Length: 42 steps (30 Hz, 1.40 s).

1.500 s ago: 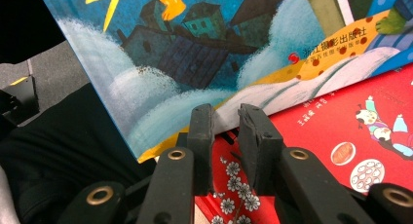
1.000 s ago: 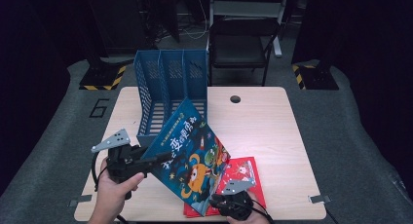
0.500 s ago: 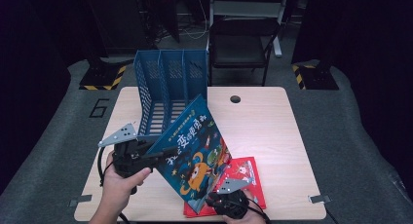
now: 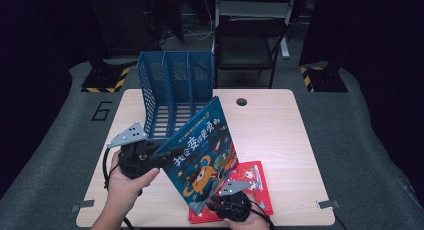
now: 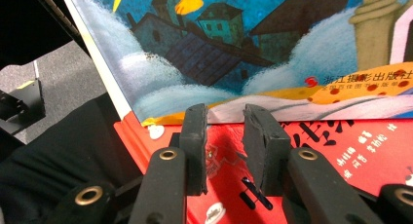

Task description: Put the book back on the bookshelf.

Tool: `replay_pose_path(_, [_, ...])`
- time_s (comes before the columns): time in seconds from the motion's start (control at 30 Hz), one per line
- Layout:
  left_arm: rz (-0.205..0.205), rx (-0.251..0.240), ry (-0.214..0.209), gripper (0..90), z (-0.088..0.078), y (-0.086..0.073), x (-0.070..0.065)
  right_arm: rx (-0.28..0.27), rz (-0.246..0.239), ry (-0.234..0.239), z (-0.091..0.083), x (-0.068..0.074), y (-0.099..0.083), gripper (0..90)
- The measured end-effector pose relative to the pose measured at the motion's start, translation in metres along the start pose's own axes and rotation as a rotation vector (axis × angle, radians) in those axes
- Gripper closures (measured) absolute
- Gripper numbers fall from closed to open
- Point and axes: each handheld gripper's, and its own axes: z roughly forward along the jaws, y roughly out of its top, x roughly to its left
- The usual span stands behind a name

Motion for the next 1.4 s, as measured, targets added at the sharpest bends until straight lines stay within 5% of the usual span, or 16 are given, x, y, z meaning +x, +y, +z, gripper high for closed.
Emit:
replay_pose_path(0.53, [0.035,0.027,0.011,80.7,0.007,0.017,0.012,-0.039,-0.006,-0.025,0.000,-0.007,0.000,65.2])
replay_pose_path(0.93, [0.119,0.041,-0.047,81.8,0.014,0.027,0.004,-0.039,0.008,-0.044,-0.003,-0.013,-0.001,64.2])
replay_pose_path(1.4, [0.128,0.052,-0.040,79.9,0.006,0.022,-0.008,-0.047,-0.004,-0.051,-0.004,-0.013,-0.003,62.7])
